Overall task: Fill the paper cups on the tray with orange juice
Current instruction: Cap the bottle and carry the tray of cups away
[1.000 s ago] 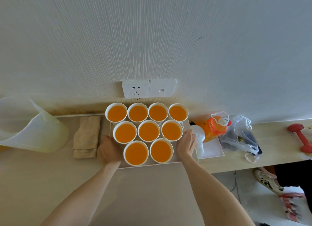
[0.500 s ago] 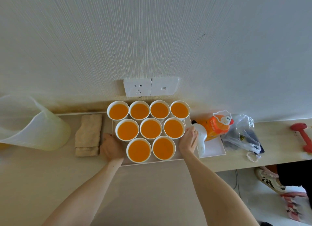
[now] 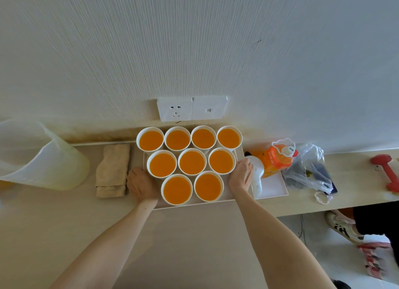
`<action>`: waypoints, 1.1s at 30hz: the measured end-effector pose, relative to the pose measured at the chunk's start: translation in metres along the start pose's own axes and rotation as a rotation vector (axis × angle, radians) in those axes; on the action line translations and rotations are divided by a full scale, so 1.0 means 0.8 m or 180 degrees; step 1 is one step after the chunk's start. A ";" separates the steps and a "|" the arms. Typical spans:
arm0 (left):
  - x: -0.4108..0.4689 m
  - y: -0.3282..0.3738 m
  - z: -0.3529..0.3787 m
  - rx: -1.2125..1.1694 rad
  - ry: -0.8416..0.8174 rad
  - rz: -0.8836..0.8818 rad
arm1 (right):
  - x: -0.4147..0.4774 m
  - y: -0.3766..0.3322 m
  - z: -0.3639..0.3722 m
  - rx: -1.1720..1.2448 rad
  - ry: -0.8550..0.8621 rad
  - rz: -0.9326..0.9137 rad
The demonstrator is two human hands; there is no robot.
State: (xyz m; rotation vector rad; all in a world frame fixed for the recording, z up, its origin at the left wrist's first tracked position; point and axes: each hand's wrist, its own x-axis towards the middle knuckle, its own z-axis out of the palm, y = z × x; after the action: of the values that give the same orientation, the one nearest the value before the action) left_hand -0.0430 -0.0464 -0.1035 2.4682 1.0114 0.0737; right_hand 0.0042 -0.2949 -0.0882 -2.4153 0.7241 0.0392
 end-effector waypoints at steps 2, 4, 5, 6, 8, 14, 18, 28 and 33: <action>0.000 0.000 -0.002 0.0030 -0.0022 0.0009 | 0.000 -0.001 -0.003 0.0015 0.0022 -0.0014; 0.003 -0.001 -0.005 0.0079 -0.0094 0.0059 | 0.000 -0.001 -0.007 0.0036 0.0007 -0.0039; 0.008 -0.003 -0.007 0.0130 -0.0160 0.0116 | 0.001 0.000 -0.008 0.0036 -0.0010 -0.0055; 0.014 -0.004 -0.007 0.0161 -0.0238 0.0181 | 0.001 0.001 -0.009 0.0029 -0.0018 -0.0070; 0.026 -0.006 -0.016 0.0030 -0.0402 0.0272 | -0.003 0.002 -0.008 0.0026 0.0016 -0.0056; 0.057 -0.028 -0.075 0.0330 0.0024 0.0993 | -0.056 0.017 -0.001 -0.0344 0.0167 -0.0176; 0.081 -0.076 -0.081 0.0774 -0.0275 0.0765 | -0.094 0.037 0.000 -0.0312 0.0203 -0.0003; -0.027 -0.195 -0.098 0.0695 0.0205 0.2039 | -0.211 0.070 0.015 -0.0683 0.0020 0.0278; -0.129 -0.232 -0.065 0.0546 0.0200 0.2875 | -0.283 0.074 0.041 -0.0814 -0.0177 0.0196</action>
State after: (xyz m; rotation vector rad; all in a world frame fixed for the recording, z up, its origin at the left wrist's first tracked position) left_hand -0.2501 0.0194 -0.1260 2.8892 -0.1539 0.3609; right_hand -0.2139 -0.2046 -0.1034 -2.6204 0.8098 0.2363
